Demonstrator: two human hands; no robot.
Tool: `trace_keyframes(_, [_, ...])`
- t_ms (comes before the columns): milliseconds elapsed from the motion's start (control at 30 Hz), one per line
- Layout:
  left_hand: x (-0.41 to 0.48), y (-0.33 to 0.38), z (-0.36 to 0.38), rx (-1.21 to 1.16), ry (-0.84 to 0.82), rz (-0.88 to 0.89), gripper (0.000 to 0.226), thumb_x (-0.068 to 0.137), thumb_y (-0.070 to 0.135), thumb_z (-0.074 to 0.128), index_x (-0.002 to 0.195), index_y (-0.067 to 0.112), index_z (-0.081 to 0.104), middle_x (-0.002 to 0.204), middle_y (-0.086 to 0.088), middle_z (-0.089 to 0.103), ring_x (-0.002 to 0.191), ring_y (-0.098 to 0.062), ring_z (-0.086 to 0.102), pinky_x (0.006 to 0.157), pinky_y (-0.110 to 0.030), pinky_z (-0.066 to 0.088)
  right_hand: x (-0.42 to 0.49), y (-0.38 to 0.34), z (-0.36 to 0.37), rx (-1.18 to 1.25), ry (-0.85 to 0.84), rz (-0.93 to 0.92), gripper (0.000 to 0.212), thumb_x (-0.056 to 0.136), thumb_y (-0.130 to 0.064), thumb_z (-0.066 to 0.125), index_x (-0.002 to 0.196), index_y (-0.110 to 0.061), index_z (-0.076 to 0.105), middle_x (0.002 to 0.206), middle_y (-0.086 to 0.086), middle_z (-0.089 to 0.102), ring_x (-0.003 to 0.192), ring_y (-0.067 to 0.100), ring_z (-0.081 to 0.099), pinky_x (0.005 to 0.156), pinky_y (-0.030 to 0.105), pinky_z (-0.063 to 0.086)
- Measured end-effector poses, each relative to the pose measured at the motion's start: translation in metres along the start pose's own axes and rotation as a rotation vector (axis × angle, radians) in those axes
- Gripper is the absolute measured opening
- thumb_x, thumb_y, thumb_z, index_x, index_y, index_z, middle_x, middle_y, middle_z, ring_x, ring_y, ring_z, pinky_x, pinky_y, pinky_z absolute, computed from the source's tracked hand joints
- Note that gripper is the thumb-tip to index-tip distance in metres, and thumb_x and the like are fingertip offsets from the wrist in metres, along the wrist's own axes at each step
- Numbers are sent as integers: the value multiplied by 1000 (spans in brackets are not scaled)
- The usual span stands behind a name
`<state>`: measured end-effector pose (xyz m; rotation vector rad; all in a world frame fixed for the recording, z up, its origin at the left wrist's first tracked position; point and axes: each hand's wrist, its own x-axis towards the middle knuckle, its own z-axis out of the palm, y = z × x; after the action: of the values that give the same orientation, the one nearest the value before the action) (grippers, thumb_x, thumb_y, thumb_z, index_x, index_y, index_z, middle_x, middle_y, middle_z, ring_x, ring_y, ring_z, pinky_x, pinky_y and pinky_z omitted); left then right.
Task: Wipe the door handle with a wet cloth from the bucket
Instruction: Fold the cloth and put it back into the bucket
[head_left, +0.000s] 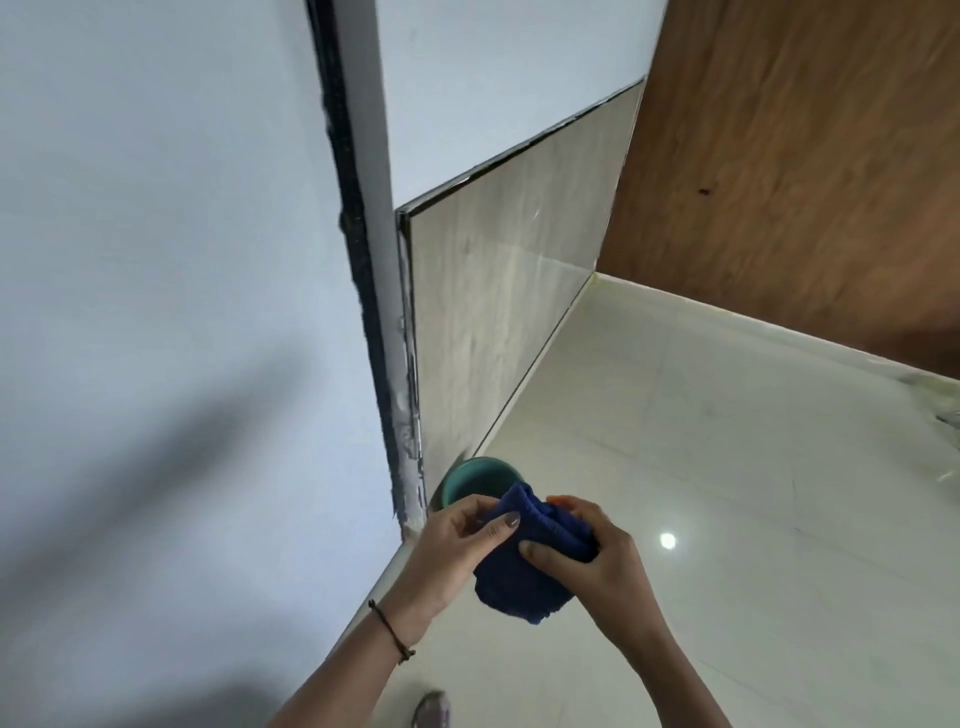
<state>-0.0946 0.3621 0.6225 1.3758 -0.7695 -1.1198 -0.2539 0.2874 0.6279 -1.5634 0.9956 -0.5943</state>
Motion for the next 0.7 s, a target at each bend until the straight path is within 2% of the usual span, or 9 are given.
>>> trace_keyframes(67, [38,-7,2,-47,10,-52,10,88,12,64,91,5,70,80,-2,74,77,-8,67,66,-17,52,35,8,-5,74,-5,37,37,62,-30,86,92,-17,69,80,-2,74,74,12,70,61,20,55])
trace_keyframes(133, [77,-14,0,-115,55,-104,20,84,17,66,95,0,71,86,-10,74,81,-14,68,69,-22,54,73,15,-7,127,-1,90,42,60,-31,85,87,-7,64,72,1,70,67,14,66,58,22,52])
trace_keyframes(233, [149,-28,-11,-238,159,-195,13,83,16,67,77,8,76,82,-16,73,79,-24,65,71,-33,50,142,26,-9,244,-72,207,52,62,-25,87,105,-11,61,93,7,76,84,24,73,69,33,59])
trace_keyframes(300, [193,-34,-22,-296,241,-280,26,87,10,64,63,10,74,72,-13,72,71,-25,63,67,-35,48,183,30,-13,320,-118,311,52,69,-10,84,114,-12,58,102,14,75,93,33,73,75,43,61])
trace_keyframes(400, [249,-48,-33,-312,282,-379,30,89,10,62,60,10,73,70,-13,70,67,-25,61,60,-31,48,245,45,-16,292,-89,421,38,78,5,74,113,-3,61,98,16,76,89,31,74,69,35,61])
trace_keyframes(467, [278,-55,-38,-308,283,-431,25,90,12,61,67,10,71,78,-19,66,74,-28,60,63,-34,51,281,54,-15,288,-46,473,32,79,6,71,110,0,64,96,15,77,88,30,74,69,35,61])
trace_keyframes(567, [313,-81,-41,-336,307,-537,17,91,19,61,93,2,67,98,-26,68,92,-39,65,85,-54,52,330,74,-12,281,-61,554,26,80,1,71,106,-6,69,97,12,78,90,28,74,76,38,62])
trace_keyframes(633, [327,-98,-38,-366,320,-590,35,82,25,69,104,-2,64,102,-24,72,97,-40,67,85,-51,54,357,91,-9,249,-98,597,26,80,-3,73,104,-9,70,95,9,78,88,26,75,80,42,62])
trace_keyframes(700, [348,-118,-34,-365,366,-624,53,67,30,78,106,-4,64,99,-24,73,95,-40,69,87,-52,55,389,113,-7,199,-150,644,26,80,-5,75,105,-10,70,96,9,78,89,27,74,83,45,61])
